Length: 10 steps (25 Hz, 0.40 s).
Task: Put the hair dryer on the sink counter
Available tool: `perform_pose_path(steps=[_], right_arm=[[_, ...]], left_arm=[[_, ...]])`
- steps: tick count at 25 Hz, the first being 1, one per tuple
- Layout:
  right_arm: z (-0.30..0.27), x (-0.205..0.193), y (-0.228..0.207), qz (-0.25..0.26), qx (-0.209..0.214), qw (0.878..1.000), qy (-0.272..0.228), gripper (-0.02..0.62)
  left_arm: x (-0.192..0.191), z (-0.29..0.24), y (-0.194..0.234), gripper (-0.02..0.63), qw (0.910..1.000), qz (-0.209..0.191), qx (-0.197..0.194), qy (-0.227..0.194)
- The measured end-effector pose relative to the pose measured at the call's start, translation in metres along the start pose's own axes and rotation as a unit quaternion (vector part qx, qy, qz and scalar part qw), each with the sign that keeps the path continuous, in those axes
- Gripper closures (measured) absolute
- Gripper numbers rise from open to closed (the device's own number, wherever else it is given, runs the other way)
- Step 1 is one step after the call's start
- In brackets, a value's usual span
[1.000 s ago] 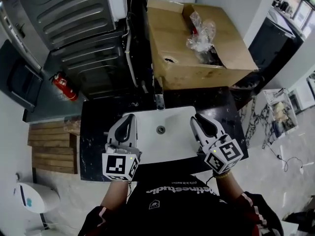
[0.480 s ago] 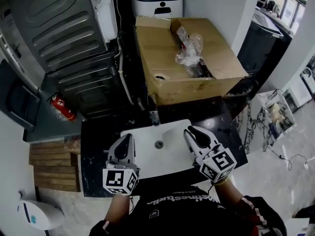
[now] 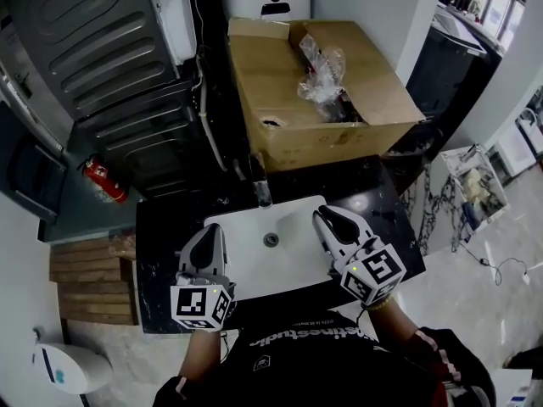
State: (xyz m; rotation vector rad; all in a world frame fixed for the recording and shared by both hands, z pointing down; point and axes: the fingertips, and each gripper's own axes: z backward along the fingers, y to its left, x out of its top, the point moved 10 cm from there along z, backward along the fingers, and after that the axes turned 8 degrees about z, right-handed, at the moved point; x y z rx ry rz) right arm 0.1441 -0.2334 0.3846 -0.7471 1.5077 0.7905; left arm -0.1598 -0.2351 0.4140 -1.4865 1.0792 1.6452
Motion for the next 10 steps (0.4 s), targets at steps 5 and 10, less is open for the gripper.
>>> perform_pose_path(steps=[5,10], right_arm=[[0.0004,-0.0020,-0.0015,0.005,-0.007,1.000,0.001,0.549],[0.0001,-0.0015,0.0021,0.002,-0.004,1.000,-0.002,0.554]], left_arm=[[0.0018,0.0021,0.0007,0.591,1.0000,-0.003,0.004,0.001],[0.0017,0.0047,0.0004,0.591,1.0000,-0.002,0.005,0.000]])
